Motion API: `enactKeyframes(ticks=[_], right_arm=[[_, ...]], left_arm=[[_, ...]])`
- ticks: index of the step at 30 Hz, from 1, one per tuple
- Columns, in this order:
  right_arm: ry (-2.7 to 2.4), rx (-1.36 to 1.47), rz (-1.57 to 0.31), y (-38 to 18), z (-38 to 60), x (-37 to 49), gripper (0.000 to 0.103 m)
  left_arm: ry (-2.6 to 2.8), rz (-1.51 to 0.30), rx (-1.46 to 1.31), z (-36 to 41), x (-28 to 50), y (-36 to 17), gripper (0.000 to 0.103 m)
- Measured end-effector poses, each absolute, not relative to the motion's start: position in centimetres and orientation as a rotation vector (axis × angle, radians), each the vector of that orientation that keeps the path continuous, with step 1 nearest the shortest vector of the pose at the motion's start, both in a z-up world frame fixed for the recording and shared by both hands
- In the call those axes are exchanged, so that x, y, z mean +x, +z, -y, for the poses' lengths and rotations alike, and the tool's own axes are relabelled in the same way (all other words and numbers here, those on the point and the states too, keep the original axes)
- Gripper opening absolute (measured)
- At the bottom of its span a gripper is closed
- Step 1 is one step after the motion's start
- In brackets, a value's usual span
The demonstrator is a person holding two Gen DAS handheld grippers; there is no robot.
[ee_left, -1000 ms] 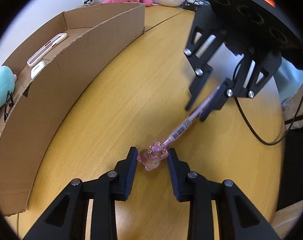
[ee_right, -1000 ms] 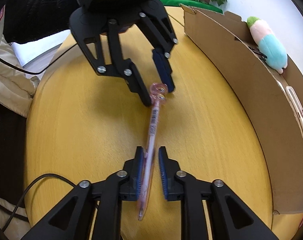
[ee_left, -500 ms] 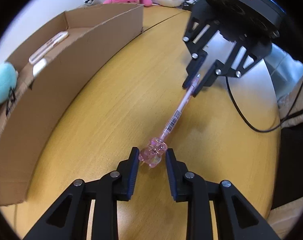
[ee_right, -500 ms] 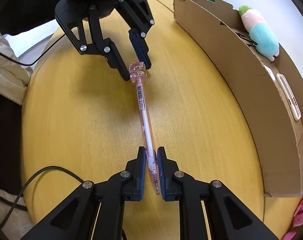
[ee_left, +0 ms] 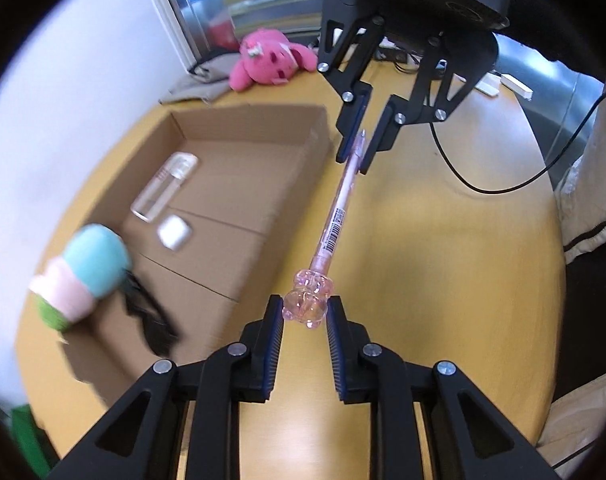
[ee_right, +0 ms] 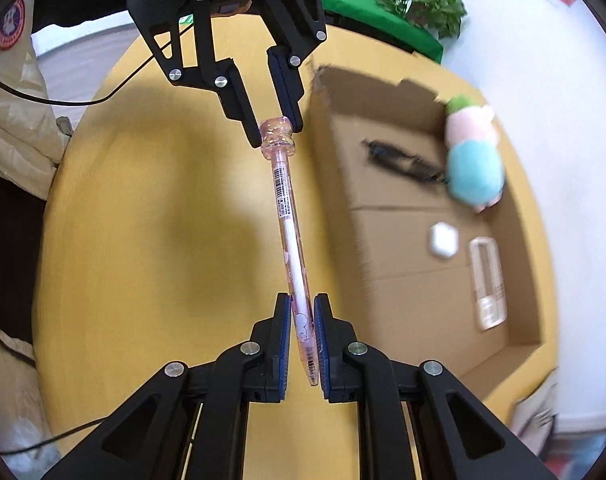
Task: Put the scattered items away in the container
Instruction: 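Carry the pen over the box with both grippers holding it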
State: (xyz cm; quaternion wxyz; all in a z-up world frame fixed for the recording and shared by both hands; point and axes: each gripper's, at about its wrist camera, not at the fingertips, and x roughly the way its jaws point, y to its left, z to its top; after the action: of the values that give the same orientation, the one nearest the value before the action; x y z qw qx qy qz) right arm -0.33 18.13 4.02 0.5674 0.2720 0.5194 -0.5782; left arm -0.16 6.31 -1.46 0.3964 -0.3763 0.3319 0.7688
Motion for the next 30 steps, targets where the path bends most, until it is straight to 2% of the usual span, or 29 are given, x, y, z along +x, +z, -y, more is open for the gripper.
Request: enactKeyframes(ticks=[7,14,19,30], right_arm=[[-1.384,0.562,-1.261,9.1,-15.6,-4.6,0.011],[-1.383,0.592,-1.293,9.9,-13.6,-9.8,0.011],[-1.352,0.668,-1.278,7.3,-12.9,-13.2,0.011],[-1.239,0.799,-1.268,-0.9,-12.0,-17.1,0.011]], left_arm=[[2.033,-0.905,-0.896,-4.2,-3.6,4.2,0.020],[2.027,-0.987,-0.924,-4.1,-9.4,5.3,0.020],[1.973,-0.964,-1.001,-4.3,-13.6,2.3,0.020],[1.842,-0.935,-1.165,-5.3,-17.0,-6.0,0.021]])
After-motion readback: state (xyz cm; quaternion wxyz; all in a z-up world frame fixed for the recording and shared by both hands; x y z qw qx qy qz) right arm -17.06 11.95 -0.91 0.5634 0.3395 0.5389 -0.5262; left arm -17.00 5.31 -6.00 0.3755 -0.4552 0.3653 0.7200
